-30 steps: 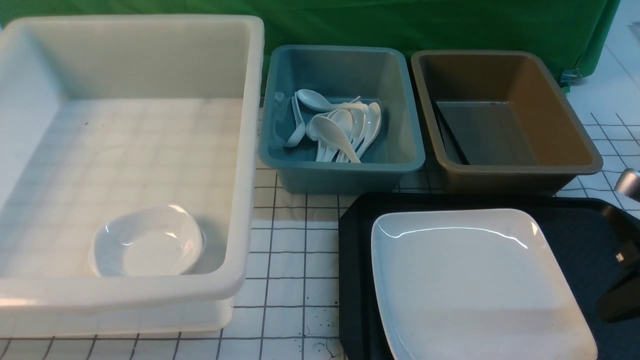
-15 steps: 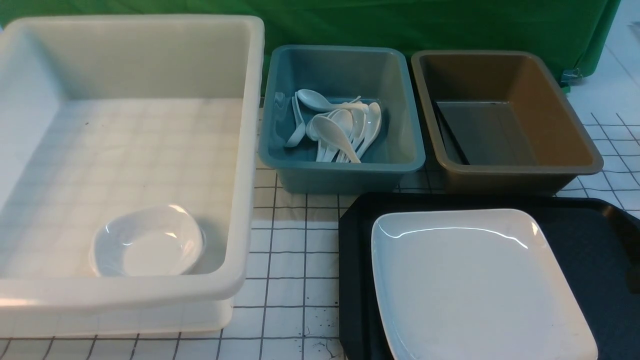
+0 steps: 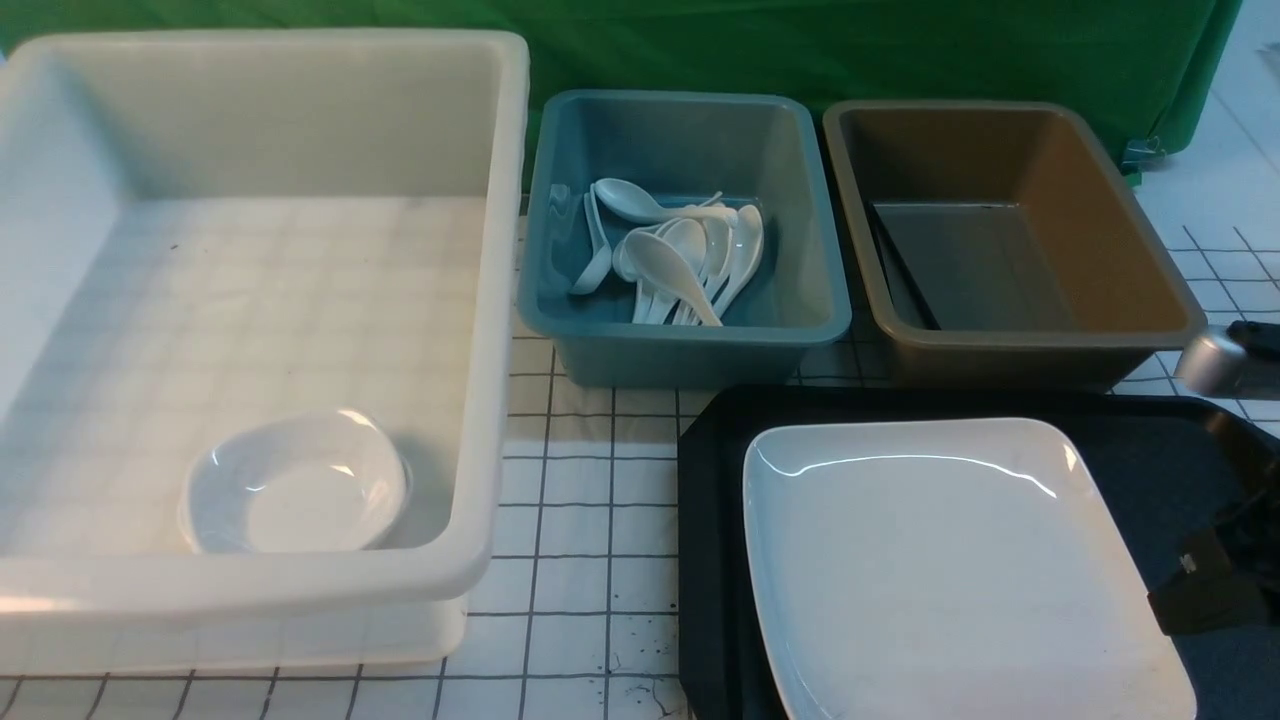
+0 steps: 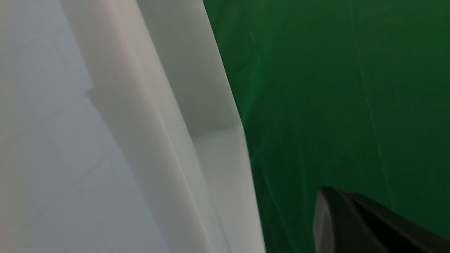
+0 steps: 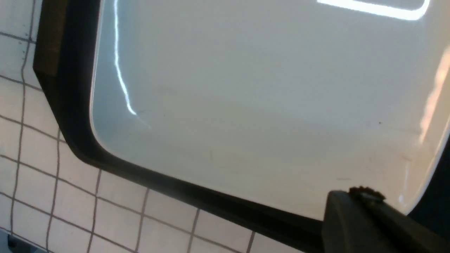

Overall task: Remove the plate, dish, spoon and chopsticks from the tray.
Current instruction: Use the left arm to grab a plate from the dinner plate

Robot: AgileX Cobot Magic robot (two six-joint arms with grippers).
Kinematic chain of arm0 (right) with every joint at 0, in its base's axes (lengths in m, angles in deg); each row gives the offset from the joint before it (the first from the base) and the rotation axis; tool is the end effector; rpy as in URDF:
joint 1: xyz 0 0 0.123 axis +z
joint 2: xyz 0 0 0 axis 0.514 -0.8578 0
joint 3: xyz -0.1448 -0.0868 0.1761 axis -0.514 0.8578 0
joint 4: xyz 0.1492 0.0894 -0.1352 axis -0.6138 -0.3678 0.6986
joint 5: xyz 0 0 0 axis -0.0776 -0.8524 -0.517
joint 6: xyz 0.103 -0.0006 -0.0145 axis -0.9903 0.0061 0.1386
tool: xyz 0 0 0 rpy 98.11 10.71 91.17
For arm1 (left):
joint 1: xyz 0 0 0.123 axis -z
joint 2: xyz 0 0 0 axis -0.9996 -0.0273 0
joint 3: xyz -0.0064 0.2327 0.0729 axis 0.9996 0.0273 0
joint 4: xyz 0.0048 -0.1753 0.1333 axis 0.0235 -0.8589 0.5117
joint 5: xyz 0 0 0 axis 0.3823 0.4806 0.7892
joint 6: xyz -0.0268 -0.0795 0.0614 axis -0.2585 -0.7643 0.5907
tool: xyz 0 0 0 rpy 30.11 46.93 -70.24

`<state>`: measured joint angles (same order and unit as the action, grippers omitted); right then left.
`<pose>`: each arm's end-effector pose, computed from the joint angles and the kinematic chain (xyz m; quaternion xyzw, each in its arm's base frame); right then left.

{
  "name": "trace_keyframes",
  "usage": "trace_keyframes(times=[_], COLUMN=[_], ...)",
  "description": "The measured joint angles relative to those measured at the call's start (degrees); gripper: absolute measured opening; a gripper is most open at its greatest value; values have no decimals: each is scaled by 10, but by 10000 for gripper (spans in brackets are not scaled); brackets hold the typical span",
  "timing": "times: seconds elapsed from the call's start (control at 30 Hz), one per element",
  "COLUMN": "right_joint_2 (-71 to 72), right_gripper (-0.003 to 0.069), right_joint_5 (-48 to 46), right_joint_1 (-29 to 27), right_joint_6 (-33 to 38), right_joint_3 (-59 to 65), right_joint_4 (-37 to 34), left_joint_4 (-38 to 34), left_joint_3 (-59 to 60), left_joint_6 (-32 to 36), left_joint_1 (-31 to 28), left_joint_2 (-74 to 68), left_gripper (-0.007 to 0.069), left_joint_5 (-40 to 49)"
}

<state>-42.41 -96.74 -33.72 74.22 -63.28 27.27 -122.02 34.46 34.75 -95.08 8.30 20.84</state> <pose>0.2348 0.0150 0.2062 -0.1177 0.9743 0.1038 0.1619 0.0791 0.0044 0.2089 -0.4307 0.5384 -0.4112 0.5963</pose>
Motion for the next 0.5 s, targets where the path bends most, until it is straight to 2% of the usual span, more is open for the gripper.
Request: trace_keyframes(times=[0.2, 0.37, 0.4, 0.47, 0.5], right_joint_2=[-66, -98, -108, -114, -124], right_gripper=[30, 34, 50, 69, 118], right_joint_5=[-1, 10, 16, 18, 23], right_joint_1=[-43, -78, -85, -87, -89], right_joint_6=[4, 5, 6, 6, 7], right_joint_3=[0, 0, 0, 0, 0], right_joint_4=[0, 1, 1, 2, 2], left_joint_4=[3, 75, 105, 118, 126], left_joint_3=[-1, -73, -117, -151, -196], left_joint_6=[-64, -70, -51, -30, 3], left_joint_1=[0, 0, 0, 0, 0], left_joint_2=[0, 0, -5, -16, -42], left_gripper=[21, 21, 21, 21, 21], left_joint_5=[-49, 22, 59, 86, 124])
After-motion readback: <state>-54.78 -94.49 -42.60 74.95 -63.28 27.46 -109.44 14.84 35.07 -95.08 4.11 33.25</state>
